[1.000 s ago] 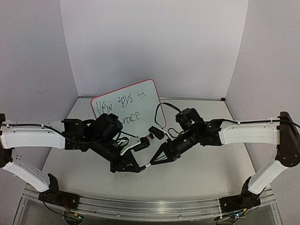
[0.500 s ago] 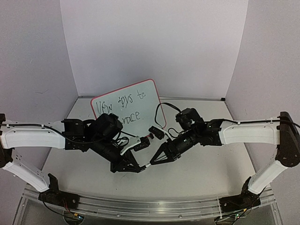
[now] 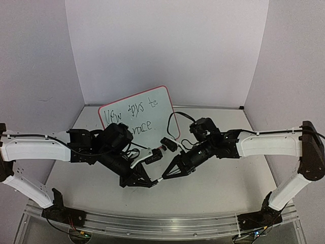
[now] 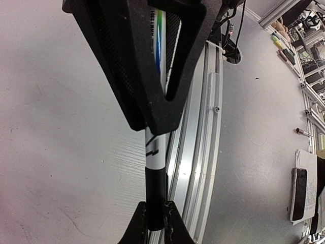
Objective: Write a sentence on the whiteboard
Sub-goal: Insert the whiteboard marker without the cap into the pen cap, then put down the whiteboard marker at the center of the board.
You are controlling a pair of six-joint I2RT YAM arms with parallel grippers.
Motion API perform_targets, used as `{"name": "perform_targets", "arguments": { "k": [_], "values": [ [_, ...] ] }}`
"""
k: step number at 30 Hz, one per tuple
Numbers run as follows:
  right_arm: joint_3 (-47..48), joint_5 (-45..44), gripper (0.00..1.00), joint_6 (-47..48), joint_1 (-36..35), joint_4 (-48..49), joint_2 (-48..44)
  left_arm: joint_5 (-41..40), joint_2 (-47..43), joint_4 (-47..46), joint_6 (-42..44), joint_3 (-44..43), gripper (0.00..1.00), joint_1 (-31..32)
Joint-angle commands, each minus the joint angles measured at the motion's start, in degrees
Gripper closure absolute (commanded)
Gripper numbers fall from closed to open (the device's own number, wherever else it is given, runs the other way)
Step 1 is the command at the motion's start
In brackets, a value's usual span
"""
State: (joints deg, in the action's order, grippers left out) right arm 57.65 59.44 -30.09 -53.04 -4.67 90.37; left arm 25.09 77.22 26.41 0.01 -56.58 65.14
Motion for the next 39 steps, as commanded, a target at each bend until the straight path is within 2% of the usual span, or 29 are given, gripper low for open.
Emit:
{"name": "perform_targets", "arguments": {
  "k": [1,6,8,9,12,13,15,18,24,31,34,39],
  "values": [
    [1.63,1.8,1.0,-0.15,-3.77,7.02,1.63,0.67,0.39,-22.66,1.01,-6.11,1.0,-0.02],
    [1.11,-0.25,1.0,-0.1,-3.87,7.02,0.95,1.01,0.66,-22.12,0.98,-6.21,1.0,-0.03],
    [0.9,-4.01,1.0,0.05,-3.79,6.41,-0.07,-0.43,0.2,-20.73,0.56,-5.42,1.0,-0.02],
    [0.81,-6.61,1.0,0.52,-3.37,5.09,-0.96,-1.83,-0.38,-19.69,0.02,-4.52,0.97,-0.09],
    [-0.21,-14.54,1.0,1.6,-0.8,0.21,-4.02,-7.1,-2.83,-17.29,-3.65,0.02,0.76,-0.68],
    [-1.04,-16.43,1.0,1.59,0.8,-0.4,-5.15,-9.86,-4.03,-17.49,-5.09,2.25,0.65,-1.12],
    [-2.99,-21.62,1.0,1.07,3.6,-1.56,-7.65,-12.81,-7.18,-17.91,-8.81,7.18,0.48,-2.96],
    [-4.35,-28.18,1.0,0.74,6.99,-3.16,-9.28,-15.73,-10.73,-17.49,-14.06,12.55,0.37,-5.96],
    [-3.23,-34.29,1.0,1.83,10.48,-3.46,-4.36,-24.25,-16.1,-15.2,-23.17,18.45,0.28,-8.65],
    [1.43,-34.99,0.97,3.78,11.76,-0.36,6.06,-22.26,-20.2,-12.5,-30.32,23.42,0.26,-14.93],
    [2.46,-34.36,0.86,4.44,13.37,-0.34,9.48,-21.3,-20.92,-9.87,-30.9,24.05,0.25,-18.02],
    [1.73,-35.98,0.54,5.79,16.05,-0.39,10.9,-21.91,-23.81,-7.58,-32.35,26.68,0.23,-23.23]
  ]
}}
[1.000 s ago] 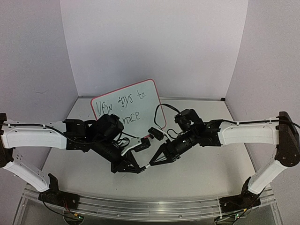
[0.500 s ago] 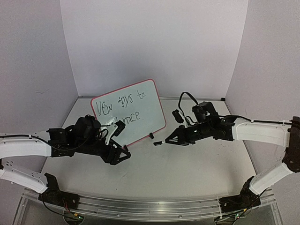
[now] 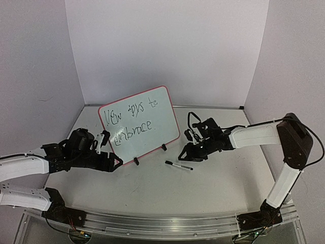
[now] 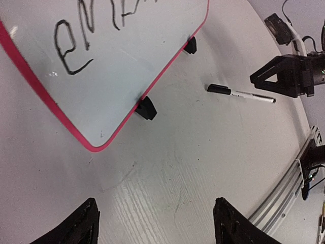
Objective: Write a sentence on the whiteboard
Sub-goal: Put down the whiteboard marker at the center of the board, then reset both arms
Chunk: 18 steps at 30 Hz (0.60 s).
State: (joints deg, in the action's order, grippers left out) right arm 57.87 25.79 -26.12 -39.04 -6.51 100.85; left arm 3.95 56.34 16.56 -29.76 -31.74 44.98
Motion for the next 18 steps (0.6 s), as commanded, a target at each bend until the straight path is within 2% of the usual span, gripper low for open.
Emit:
{"name": "perform_targets", "arguments": {
  "k": [1,12,18],
  "values": [
    [1.26,-2.91,0.47,2.15,2.64,1.4,0.28,-1.23,-3.66,2.47,-2.99,2.52,0.22,-4.03],
    [-3.38,-10.36,0.07,5.42,11.32,-1.45,-6.55,-3.43,-8.0,5.88,-7.23,6.96,0.17,-16.45],
    [-7.17,-12.07,0.02,7.14,19.57,-1.75,-11.94,-1.25,-6.67,2.02,-3.82,8.01,0.15,-27.19]
  ]
}}
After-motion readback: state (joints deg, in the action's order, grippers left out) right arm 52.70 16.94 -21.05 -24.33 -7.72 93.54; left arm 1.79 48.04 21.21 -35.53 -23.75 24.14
